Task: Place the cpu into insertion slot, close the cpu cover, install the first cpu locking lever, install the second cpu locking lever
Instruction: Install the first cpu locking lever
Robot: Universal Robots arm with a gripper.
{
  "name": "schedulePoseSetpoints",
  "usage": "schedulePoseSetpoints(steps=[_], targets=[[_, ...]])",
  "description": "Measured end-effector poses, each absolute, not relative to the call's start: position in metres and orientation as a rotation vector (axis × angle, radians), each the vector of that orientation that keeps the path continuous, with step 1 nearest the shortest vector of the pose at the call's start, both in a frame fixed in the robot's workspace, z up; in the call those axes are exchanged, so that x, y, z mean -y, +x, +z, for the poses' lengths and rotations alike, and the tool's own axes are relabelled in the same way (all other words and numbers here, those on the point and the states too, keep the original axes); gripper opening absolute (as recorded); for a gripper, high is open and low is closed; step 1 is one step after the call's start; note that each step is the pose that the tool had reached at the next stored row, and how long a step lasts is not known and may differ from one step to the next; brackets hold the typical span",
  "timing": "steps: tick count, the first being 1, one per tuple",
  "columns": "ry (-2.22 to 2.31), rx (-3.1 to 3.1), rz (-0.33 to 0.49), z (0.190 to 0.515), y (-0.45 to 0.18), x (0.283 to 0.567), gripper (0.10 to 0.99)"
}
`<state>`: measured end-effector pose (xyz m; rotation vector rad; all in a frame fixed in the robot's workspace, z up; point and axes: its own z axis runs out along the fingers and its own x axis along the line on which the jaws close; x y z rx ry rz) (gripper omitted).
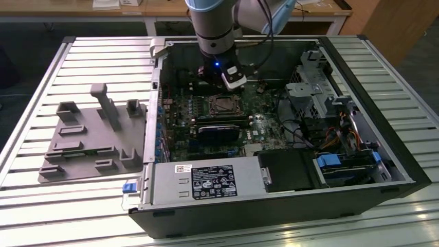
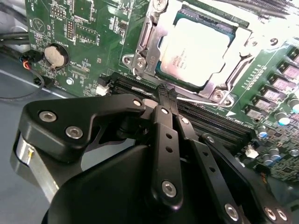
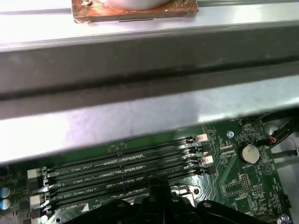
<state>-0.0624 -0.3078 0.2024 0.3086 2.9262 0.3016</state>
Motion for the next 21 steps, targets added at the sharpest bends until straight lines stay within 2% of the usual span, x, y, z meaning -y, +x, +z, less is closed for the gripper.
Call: schedulePoseSetpoints(steps=[9, 21], targets=[[0.322, -2.925, 0.255, 0.201, -0.062, 0.301, 0.106], [0.355, -2.919, 0.240, 0.199, -0.062, 0.295, 0.106]])
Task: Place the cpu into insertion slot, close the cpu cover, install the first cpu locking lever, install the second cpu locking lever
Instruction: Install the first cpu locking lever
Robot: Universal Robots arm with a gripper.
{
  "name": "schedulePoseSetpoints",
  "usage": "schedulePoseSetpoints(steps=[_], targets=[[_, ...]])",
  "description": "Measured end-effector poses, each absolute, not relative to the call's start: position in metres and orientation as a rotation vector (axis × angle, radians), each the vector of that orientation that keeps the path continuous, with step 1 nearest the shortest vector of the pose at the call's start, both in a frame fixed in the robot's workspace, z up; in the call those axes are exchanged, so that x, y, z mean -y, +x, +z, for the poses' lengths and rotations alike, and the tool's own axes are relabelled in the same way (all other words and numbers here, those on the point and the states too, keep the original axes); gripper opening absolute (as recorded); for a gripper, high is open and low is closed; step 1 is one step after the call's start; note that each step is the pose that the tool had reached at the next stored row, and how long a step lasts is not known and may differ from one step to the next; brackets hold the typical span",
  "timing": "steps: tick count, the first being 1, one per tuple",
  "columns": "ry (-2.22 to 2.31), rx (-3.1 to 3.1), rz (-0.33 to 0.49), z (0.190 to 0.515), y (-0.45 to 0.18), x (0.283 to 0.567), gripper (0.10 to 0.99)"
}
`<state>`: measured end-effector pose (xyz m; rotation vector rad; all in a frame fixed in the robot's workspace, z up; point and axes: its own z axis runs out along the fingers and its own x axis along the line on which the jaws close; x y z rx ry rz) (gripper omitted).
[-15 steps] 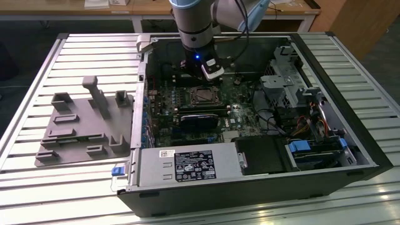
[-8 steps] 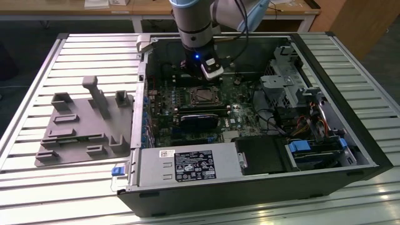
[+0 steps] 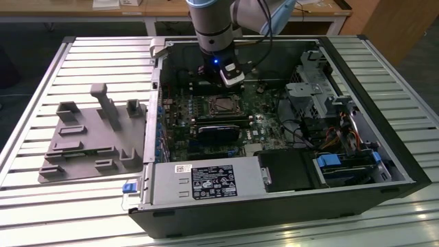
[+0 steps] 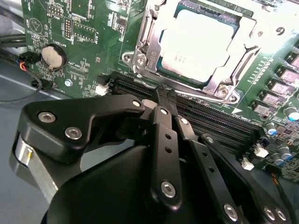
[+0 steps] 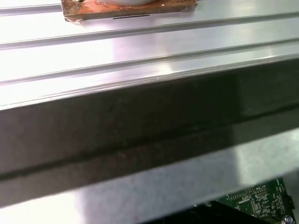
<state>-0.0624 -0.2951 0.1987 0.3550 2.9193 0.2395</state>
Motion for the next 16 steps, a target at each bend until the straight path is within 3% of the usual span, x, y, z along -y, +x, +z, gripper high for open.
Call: schedulePoseSetpoints(steps=[16], targets=[[0.425, -2.907, 0.226, 0.1951, -0.0624, 0.2951, 0.106]])
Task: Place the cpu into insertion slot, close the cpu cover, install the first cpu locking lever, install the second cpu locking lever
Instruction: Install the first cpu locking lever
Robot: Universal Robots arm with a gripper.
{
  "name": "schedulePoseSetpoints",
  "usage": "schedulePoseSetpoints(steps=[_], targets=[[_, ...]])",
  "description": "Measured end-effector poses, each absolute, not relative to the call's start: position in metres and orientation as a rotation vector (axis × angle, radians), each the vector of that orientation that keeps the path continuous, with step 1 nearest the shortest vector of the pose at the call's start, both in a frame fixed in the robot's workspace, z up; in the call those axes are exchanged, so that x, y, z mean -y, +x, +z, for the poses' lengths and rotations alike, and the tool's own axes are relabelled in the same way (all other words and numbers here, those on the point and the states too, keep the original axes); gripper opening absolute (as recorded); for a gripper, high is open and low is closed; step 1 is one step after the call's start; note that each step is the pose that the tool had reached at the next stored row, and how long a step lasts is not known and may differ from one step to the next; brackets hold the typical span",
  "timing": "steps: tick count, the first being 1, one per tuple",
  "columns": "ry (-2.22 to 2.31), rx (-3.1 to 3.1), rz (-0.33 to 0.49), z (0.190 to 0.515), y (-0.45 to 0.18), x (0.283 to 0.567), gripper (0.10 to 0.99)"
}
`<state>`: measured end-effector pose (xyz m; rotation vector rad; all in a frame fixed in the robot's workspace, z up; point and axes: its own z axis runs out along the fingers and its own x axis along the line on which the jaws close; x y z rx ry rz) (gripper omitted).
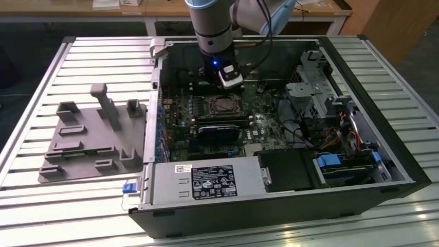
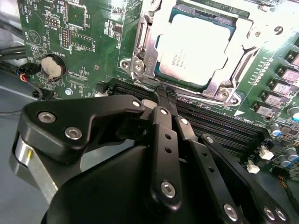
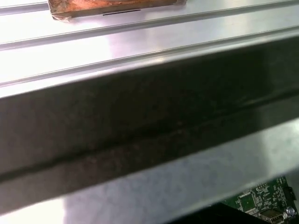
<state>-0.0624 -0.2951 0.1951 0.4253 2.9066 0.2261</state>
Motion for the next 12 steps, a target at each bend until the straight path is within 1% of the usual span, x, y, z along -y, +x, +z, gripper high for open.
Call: schedulePoseSetpoints(steps=[12], targets=[[0.433, -2.905, 0.221, 0.1927, -0.0623, 0.2954, 0.106]])
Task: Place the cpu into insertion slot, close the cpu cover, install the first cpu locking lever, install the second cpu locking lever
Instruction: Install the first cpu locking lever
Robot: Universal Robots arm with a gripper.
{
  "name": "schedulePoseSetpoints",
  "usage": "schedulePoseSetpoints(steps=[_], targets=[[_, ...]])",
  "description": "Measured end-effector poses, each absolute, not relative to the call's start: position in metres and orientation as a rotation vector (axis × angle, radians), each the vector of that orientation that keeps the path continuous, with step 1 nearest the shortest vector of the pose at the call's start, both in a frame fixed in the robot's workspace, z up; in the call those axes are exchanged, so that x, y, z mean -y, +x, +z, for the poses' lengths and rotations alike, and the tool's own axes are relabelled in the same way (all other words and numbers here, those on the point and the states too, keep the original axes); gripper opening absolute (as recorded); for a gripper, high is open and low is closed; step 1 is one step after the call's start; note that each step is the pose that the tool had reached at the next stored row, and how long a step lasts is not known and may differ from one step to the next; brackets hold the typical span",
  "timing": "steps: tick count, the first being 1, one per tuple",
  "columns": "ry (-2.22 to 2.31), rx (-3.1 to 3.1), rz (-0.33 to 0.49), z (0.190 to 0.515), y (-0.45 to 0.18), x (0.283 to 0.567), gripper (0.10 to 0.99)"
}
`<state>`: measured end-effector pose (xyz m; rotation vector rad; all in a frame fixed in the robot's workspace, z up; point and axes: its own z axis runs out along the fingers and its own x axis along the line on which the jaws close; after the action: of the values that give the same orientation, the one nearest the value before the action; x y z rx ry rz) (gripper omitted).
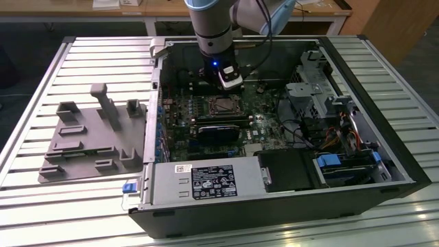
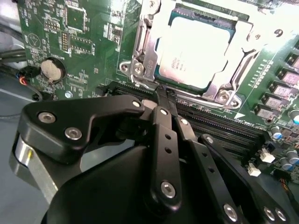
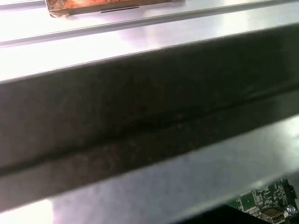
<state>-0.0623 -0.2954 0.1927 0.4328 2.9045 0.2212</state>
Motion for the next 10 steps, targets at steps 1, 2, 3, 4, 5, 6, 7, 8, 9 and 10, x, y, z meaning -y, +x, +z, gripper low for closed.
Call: schedulePoseSetpoints(steps=[1, 2, 3, 4, 5, 6, 7, 8, 9, 10], targets=[[0.433, -2.905, 0.221, 0.1924, -0.0623, 0.2955, 0.106], [0.434, -2.905, 0.220, 0.1921, -0.0623, 0.2956, 0.106], [0.434, -2.905, 0.220, 0.1920, -0.0623, 0.2956, 0.106], [0.434, -2.905, 0.220, 0.1920, -0.0623, 0.2956, 0.106], [0.434, -2.905, 0.220, 0.1919, -0.0623, 0.2956, 0.106], [0.434, -2.905, 0.221, 0.1919, -0.0623, 0.2956, 0.106], [0.434, -2.905, 0.221, 0.1918, -0.0623, 0.2955, 0.106], [0.434, -2.905, 0.221, 0.1919, -0.0623, 0.2955, 0.106], [0.434, -2.904, 0.221, 0.1922, -0.0623, 0.2955, 0.106], [0.434, -2.904, 0.222, 0.1927, -0.0622, 0.2954, 0.106]])
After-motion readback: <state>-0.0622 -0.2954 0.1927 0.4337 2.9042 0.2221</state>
